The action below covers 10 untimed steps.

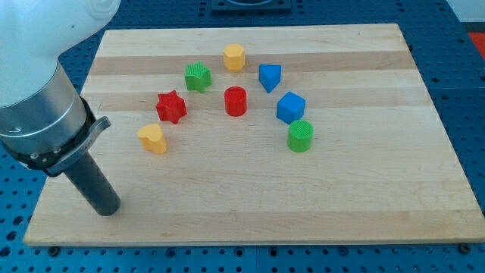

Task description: Move your arm towards the top of the board

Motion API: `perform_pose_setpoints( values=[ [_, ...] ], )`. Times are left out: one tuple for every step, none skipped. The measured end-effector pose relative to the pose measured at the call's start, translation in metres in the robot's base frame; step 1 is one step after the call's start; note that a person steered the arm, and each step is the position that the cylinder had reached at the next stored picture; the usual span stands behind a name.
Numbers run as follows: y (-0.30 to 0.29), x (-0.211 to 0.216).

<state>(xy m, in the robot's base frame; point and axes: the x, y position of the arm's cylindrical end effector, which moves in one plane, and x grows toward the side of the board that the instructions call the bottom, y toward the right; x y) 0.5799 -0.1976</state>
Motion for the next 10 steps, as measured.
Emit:
perform_pose_setpoints(
  values=[
    [0.0,0.0],
    [0.0,-0.002],
    [0.0,-0.002],
    [0.0,-0.009],
    [0.0,-0.017],
    [-0.001,-0.017],
    [-0.001,-0.017],
    [-0.001,-0.018],
    [-0.001,-0.018],
    [-0.001,-0.02]
  ],
)
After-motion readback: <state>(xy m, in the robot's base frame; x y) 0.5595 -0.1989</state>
